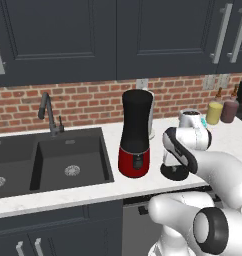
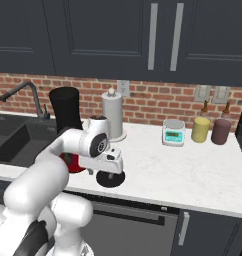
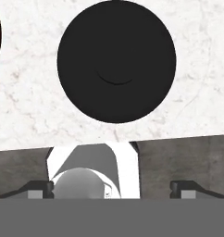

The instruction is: Close the lid blender by securely placing the lid on top.

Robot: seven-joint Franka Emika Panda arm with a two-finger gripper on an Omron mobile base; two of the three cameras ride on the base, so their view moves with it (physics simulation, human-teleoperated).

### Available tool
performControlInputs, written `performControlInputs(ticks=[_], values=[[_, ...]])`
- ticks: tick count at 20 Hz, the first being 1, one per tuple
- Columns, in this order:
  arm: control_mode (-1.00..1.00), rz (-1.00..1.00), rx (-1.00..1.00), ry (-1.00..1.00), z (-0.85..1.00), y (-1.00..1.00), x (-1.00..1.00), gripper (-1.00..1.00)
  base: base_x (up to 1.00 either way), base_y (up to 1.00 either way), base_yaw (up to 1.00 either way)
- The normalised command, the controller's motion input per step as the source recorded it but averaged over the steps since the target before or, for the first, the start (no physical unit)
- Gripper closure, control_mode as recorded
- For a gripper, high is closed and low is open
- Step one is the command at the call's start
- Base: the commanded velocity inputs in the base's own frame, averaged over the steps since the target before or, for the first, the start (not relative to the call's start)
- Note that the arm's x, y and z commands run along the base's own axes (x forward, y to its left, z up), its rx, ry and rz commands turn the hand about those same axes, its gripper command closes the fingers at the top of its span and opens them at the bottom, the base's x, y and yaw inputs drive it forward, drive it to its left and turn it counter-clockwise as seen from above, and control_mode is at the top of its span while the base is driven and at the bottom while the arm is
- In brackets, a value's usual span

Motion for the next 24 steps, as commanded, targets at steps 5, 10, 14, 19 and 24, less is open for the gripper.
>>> performControlInputs(ticks=[5, 10, 14, 19, 24], values=[[-1.00, 0.01, 0.03, 0.00, -0.38, 0.00, 0.19, -1.00, 0.00, 0.00, 0.00], [-1.00, 0.02, 0.00, 0.00, -0.27, 0.00, 0.23, -1.00, 0.00, 0.00, 0.00], [-1.00, 0.01, 0.00, 0.00, -0.10, 0.00, 0.21, -1.00, 0.00, 0.00, 0.00], [-1.00, 0.01, 0.00, 0.00, 0.00, -0.03, 0.21, -1.00, 0.00, 0.00, 0.00], [-1.00, 0.01, 0.00, 0.00, -0.04, -0.02, 0.19, -1.00, 0.00, 0.00, 0.00]])
